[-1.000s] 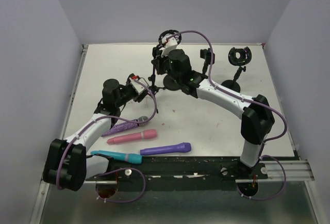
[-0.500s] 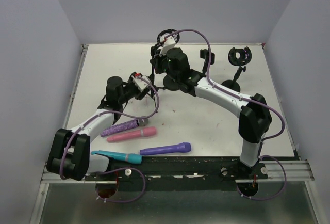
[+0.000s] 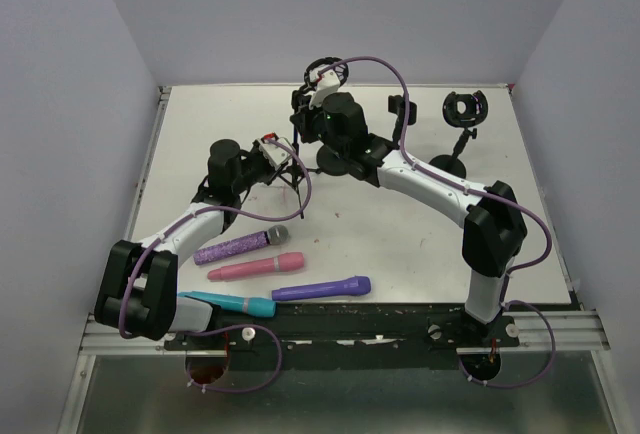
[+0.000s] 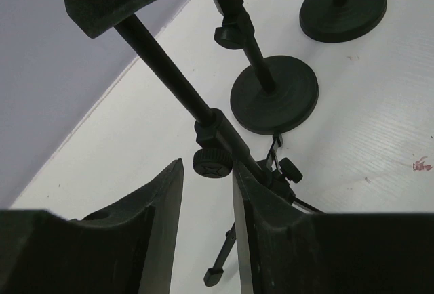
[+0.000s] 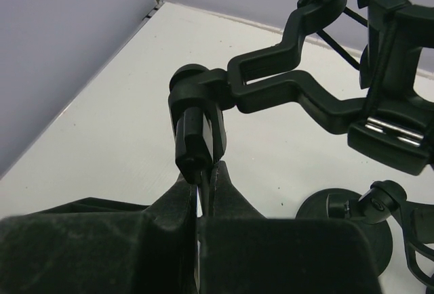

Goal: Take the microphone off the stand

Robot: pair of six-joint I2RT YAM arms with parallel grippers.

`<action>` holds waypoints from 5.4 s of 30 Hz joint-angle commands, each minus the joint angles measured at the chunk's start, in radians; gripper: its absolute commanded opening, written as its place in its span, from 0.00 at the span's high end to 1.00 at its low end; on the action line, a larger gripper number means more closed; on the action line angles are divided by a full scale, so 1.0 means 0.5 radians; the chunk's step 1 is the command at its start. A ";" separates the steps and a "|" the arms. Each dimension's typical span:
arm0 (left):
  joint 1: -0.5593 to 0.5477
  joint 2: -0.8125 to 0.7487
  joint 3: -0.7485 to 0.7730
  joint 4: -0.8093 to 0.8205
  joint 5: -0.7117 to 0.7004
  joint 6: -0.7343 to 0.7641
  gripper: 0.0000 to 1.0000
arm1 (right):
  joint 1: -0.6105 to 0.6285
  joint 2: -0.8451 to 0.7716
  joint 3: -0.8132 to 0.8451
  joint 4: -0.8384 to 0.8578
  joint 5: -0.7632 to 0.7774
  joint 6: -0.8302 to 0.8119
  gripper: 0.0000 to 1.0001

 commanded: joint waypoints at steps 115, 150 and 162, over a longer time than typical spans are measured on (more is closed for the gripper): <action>0.242 0.186 0.429 -0.827 0.413 0.211 0.67 | 0.035 -0.122 -0.247 0.413 -0.411 -0.461 0.99; 0.472 0.968 0.623 -0.621 2.014 -3.864 0.69 | 0.035 -0.267 -0.395 0.437 -0.430 -0.494 0.99; 0.365 0.883 1.721 -3.054 0.988 -0.692 0.44 | 0.035 -0.276 -0.407 0.434 -0.448 -0.491 0.99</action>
